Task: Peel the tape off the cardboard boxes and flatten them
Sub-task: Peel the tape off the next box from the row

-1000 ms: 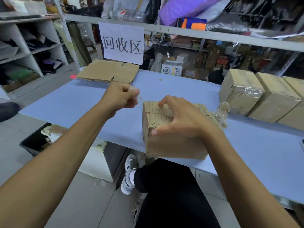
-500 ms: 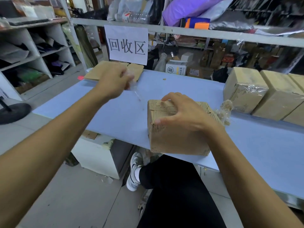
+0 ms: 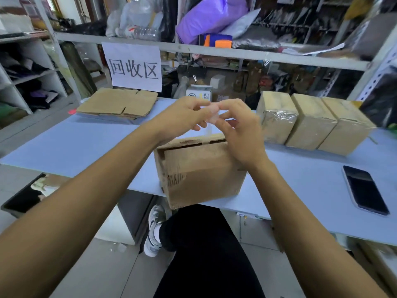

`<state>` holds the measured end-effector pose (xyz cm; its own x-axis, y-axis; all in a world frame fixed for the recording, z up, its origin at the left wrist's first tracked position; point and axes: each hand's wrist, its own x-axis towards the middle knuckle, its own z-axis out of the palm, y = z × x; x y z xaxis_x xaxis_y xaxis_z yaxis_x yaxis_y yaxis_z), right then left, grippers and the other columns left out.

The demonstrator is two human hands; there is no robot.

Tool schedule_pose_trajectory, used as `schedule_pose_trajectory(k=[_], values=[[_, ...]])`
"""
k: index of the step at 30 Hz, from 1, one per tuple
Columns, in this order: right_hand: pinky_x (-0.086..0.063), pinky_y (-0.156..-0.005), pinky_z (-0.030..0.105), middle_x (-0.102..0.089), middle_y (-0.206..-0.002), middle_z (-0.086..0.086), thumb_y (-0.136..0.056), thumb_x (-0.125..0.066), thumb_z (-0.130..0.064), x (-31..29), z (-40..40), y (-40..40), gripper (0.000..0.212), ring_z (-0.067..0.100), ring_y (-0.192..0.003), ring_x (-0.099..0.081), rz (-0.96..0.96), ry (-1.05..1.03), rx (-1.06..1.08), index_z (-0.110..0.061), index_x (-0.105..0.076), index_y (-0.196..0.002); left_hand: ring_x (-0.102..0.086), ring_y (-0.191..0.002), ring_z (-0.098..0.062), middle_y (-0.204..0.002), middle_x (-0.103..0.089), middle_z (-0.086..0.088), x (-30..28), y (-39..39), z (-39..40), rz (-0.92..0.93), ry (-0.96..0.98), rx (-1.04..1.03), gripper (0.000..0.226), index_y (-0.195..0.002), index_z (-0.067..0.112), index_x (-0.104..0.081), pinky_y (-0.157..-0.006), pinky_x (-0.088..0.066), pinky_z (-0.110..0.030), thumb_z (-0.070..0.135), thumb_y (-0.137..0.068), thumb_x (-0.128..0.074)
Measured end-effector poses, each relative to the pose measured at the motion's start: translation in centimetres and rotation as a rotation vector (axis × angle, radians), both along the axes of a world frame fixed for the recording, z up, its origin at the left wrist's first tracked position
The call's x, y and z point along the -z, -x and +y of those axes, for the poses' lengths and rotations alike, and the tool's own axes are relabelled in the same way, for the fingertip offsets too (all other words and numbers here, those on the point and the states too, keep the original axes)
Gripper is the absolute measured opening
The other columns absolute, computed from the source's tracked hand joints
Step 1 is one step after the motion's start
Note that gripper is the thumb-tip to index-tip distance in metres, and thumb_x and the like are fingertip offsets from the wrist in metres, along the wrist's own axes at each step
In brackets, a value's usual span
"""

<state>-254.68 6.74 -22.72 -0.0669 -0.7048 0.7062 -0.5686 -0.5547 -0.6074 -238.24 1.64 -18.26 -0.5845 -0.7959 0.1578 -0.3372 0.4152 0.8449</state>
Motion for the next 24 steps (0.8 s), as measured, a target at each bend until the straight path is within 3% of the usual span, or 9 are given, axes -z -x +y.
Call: schedule_pose_trajectory(k=[3,6,8,9,13,17,20,22,24], values=[[-0.049,-0.069,0.015,-0.066,-0.097,-0.006,-0.097,-0.067,-0.021,-0.6,0.3,3.3,0.005,0.003,-0.076,-0.065,-0.066,-0.061,0.128,-0.022,-0.066,-0.091,-0.064,-0.104,-0.008,-0.114,-0.070,0.004,0.0,1.3,0.4,0.063,-0.058,-0.006,0.063,-0.145,0.015,-0.048,-0.100,-0.052,-0.034,0.044,-0.093,-0.067],[-0.047,-0.068,0.014,-0.063,-0.094,-0.002,-0.096,-0.066,-0.020,0.0,-0.1,7.3,0.010,0.000,-0.073,-0.060,0.002,-0.144,0.321,-0.019,-0.061,-0.087,-0.044,-0.135,-0.019,-0.145,-0.049,0.003,1.4,3.0,1.2,-0.430,0.178,-0.002,0.098,-0.155,0.030,-0.031,-0.107,-0.041,-0.037,0.061,-0.075,-0.078],[-0.049,-0.075,0.020,-0.060,-0.094,-0.001,-0.094,-0.069,-0.017,0.7,-0.3,9.1,0.007,0.002,-0.072,-0.056,0.073,-0.202,0.415,-0.015,-0.064,-0.090,-0.033,-0.138,-0.028,-0.151,-0.039,0.000,2.9,4.0,1.6,-0.761,0.361,0.036,0.103,-0.154,0.039,-0.026,-0.106,-0.038,-0.045,0.067,-0.069,-0.077],[-0.050,-0.078,0.027,-0.059,-0.094,-0.001,-0.093,-0.069,-0.017,1.2,-0.5,9.7,0.006,0.007,-0.073,-0.057,0.100,-0.227,0.450,-0.012,-0.066,-0.095,-0.034,-0.136,-0.029,-0.150,-0.040,0.000,3.5,4.2,1.4,-0.814,0.421,0.033,0.099,-0.153,0.041,-0.027,-0.102,-0.039,-0.046,0.067,-0.070,-0.075],[-0.047,-0.073,0.031,-0.061,-0.086,0.002,-0.091,-0.069,-0.008,3.9,-1.4,10.2,0.039,0.018,-0.077,-0.057,0.150,-0.311,0.488,-0.012,-0.058,-0.128,-0.042,-0.130,-0.031,-0.146,-0.046,-0.001,4.2,4.1,-0.1,-0.785,0.492,-0.024,0.094,-0.152,0.042,-0.031,-0.096,-0.045,-0.045,0.066,-0.072,-0.074],[-0.039,-0.073,0.036,-0.059,-0.103,0.015,-0.085,-0.057,0.005,7.4,-2.8,9.8,0.026,0.033,-0.092,-0.057,0.303,-0.444,0.467,-0.004,-0.061,-0.109,-0.039,-0.136,-0.025,-0.156,-0.037,0.009,4.2,3.3,-0.7,-0.841,0.546,0.000,0.093,-0.154,0.040,-0.030,-0.094,-0.041,-0.040,0.056,-0.075,-0.077],[-0.041,-0.068,0.039,-0.059,-0.107,0.012,-0.087,-0.060,-0.002,9.6,-3.5,9.2,0.017,0.036,-0.095,-0.056,0.327,-0.499,0.418,-0.010,-0.054,-0.100,-0.031,-0.142,-0.021,-0.159,-0.032,0.011,5.1,2.4,-0.3,-0.756,0.503,0.019,0.092,-0.155,0.038,-0.028,-0.106,-0.039,-0.042,0.046,-0.077,-0.076],[-0.045,-0.074,0.038,-0.056,-0.131,0.010,-0.089,-0.062,-0.009,10.0,-3.7,8.9,0.025,0.036,-0.111,-0.054,0.392,-0.552,0.385,-0.009,-0.056,-0.113,-0.029,-0.143,-0.020,-0.159,-0.032,0.009,5.9,2.0,0.4,-0.726,0.565,0.009,0.089,-0.155,0.035,-0.029,-0.111,-0.034,-0.040,0.051,-0.077,-0.067],[-0.044,-0.094,0.036,-0.035,-0.159,0.006,-0.084,-0.069,-0.013,10.1,-3.4,9.0,0.054,0.030,-0.139,-0.038,0.487,-0.632,0.310,-0.010,-0.050,-0.134,-0.030,-0.143,-0.020,-0.159,-0.033,0.007,6.6,1.8,0.9,-0.709,0.649,0.000,0.090,-0.155,0.032,-0.031,-0.110,-0.031,-0.037,0.059,-0.072,-0.054]])
